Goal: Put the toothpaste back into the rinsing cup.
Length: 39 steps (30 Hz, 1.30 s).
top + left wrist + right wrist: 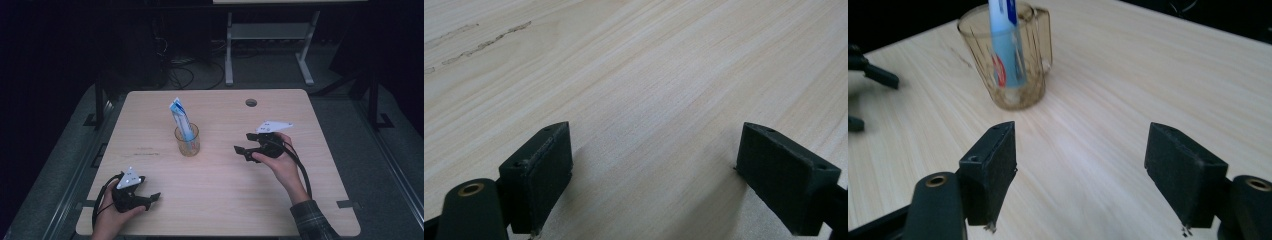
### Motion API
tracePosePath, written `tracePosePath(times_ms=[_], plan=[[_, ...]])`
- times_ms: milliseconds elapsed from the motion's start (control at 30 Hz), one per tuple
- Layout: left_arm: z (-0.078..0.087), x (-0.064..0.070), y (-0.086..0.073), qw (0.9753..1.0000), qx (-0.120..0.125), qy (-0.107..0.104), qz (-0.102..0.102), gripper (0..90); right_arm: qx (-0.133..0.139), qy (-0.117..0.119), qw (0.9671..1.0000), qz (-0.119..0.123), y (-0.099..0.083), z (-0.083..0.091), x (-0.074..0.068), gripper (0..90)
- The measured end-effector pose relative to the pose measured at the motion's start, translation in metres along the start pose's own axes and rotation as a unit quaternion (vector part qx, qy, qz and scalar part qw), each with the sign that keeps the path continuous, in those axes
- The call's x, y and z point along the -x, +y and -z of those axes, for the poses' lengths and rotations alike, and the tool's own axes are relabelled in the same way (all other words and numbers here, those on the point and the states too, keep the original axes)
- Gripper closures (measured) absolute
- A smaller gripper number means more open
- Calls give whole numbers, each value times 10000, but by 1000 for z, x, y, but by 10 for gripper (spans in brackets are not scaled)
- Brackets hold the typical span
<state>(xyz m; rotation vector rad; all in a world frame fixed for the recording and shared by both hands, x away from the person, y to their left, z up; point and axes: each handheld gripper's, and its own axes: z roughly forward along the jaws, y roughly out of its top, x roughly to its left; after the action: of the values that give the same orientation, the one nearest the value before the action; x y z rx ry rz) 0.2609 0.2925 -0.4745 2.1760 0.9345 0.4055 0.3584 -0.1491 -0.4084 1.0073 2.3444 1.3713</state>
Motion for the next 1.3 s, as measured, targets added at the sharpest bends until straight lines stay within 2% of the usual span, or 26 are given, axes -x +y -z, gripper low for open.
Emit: tracePosePath(times_ms=[133, 167, 700, 733, 900, 1300], plan=[[0, 0, 0, 10000, 2, 1, 0, 140, -79, -69, 9999, 11, -11, 5, 0, 274], [0, 0, 0, 10000, 1, 3, -1, 141, -115, -110, 9999, -10, -18, 10, 0, 274], [0, 0, 0, 10000, 12, 6, -3, 140, -257, -409, 9985, -243, -74, 56, 4, 256], [0, 0, 0, 10000, 11, 6, -3, 140, -278, -451, 9982, -271, -82, 63, 5, 254], [0, 0, 0, 10000, 0, 5, -17, 140, -370, -534, 9973, -352, -100, 74, 6, 243], [0, 0, 0, 10000, -1, 4, -7, 141, -711, -905, 9927, -374, -131, 88, 11, 198]])
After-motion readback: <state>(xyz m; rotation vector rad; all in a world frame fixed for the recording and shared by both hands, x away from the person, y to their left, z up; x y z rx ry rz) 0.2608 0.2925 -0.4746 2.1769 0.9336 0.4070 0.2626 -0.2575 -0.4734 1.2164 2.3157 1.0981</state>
